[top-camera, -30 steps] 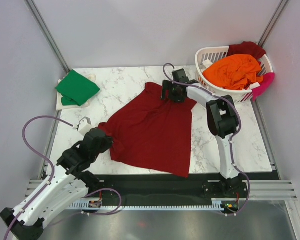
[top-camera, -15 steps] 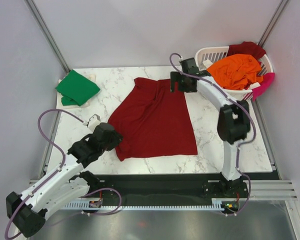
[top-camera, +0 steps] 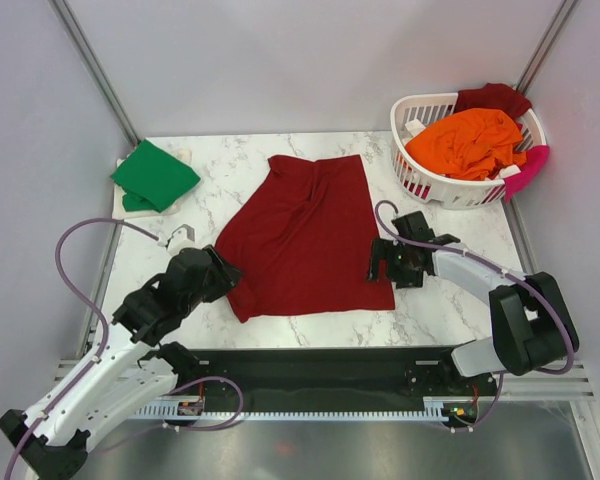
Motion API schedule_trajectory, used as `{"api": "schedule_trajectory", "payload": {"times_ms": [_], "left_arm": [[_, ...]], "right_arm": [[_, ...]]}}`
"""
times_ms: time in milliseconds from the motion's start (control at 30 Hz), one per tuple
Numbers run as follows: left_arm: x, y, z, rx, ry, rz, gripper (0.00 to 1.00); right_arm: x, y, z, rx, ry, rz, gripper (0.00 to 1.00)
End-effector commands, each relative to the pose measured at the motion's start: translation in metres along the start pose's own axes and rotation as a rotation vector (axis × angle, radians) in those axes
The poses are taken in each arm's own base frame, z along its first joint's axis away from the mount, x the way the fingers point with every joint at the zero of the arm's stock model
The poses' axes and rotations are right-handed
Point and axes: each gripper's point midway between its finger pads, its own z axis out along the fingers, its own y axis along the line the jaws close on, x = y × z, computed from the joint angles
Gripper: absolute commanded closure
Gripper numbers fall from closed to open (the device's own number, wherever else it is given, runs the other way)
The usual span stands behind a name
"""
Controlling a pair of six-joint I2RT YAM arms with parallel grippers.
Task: Fold and stack the t-shirts
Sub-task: Flatten the tshirt out
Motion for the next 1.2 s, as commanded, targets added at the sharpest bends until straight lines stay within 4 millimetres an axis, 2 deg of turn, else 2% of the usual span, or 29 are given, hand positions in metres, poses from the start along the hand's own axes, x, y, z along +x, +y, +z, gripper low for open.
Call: {"api": "schedule_trajectory", "payload": {"times_ms": [0, 67, 100, 133, 167, 300, 333, 400, 433, 467, 500, 533, 567, 633, 667, 700, 867, 1000, 1167], "left_arm": [[-0.001, -0.008, -0.007, 0.004, 0.051, 0.122, 0.49], [0.005, -0.015, -0.008, 0.028, 0.1, 0.166, 0.44], [0.012, -0.013, 0.0, 0.0, 0.141, 0.201, 0.43], [0.014, -0.016, 0.001, -0.002, 0.161, 0.228, 0.36], [0.021, -0.016, 0.005, -0.007, 0.192, 0.278, 0.34], [0.046, -0.014, 0.021, -0.066, 0.283, 0.452, 0.3], [0.053, -0.013, 0.028, -0.102, 0.317, 0.498, 0.21], [0.065, -0.017, 0.031, -0.127, 0.336, 0.59, 0.17], [0.067, -0.023, 0.031, -0.134, 0.34, 0.613, 0.08], [0.077, -0.02, 0.036, -0.176, 0.365, 0.667, 0.06], [0.079, -0.019, 0.038, -0.206, 0.368, 0.686, 0.06], [0.076, -0.027, 0.038, -0.218, 0.355, 0.694, 0.04], [0.078, -0.016, 0.04, -0.299, 0.37, 0.744, 0.04], [0.068, -0.023, 0.041, -0.355, 0.316, 0.777, 0.04], [0.068, -0.014, 0.04, -0.419, 0.331, 0.821, 0.05], [0.064, -0.019, 0.041, -0.433, 0.313, 0.828, 0.05], [0.052, -0.016, 0.033, -0.574, 0.249, 0.935, 0.08], [0.044, -0.002, 0.029, -0.723, 0.22, 1.017, 0.1], [0.051, 0.008, 0.04, -0.798, 0.213, 1.067, 0.12]], "right_arm": [[0.011, 0.013, 0.003, -0.095, -0.004, 0.023, 0.04], [0.02, 0.006, 0.003, -0.081, -0.001, 0.025, 0.04], [0.021, 0.004, 0.003, -0.074, -0.007, 0.024, 0.03], [0.021, 0.003, 0.003, -0.07, -0.011, 0.023, 0.03], [0.021, 0.002, 0.003, -0.067, -0.013, 0.019, 0.03], [0.021, 0.003, 0.003, -0.074, -0.009, 0.002, 0.03], [0.021, 0.002, 0.003, -0.072, -0.006, 0.002, 0.03], [0.021, 0.002, 0.002, -0.072, -0.007, -0.002, 0.03], [0.021, 0.003, 0.002, -0.074, -0.009, -0.004, 0.03], [0.021, 0.003, 0.002, -0.074, -0.01, -0.003, 0.03], [0.022, 0.003, 0.002, -0.074, -0.008, -0.006, 0.03], [0.021, 0.003, 0.002, -0.076, -0.009, -0.008, 0.03], [0.022, 0.003, 0.001, -0.078, -0.008, -0.011, 0.03], [0.022, 0.002, 0.001, -0.078, -0.012, -0.017, 0.03], [0.023, 0.002, 0.001, -0.078, -0.01, -0.021, 0.03], [0.023, 0.002, 0.001, -0.076, -0.007, -0.024, 0.03], [0.027, -0.001, 0.003, -0.071, 0.003, -0.034, 0.02], [0.027, 0.001, 0.005, -0.085, 0.003, -0.036, 0.02], [0.026, 0.002, 0.006, -0.093, 0.002, -0.04, 0.02]]}}
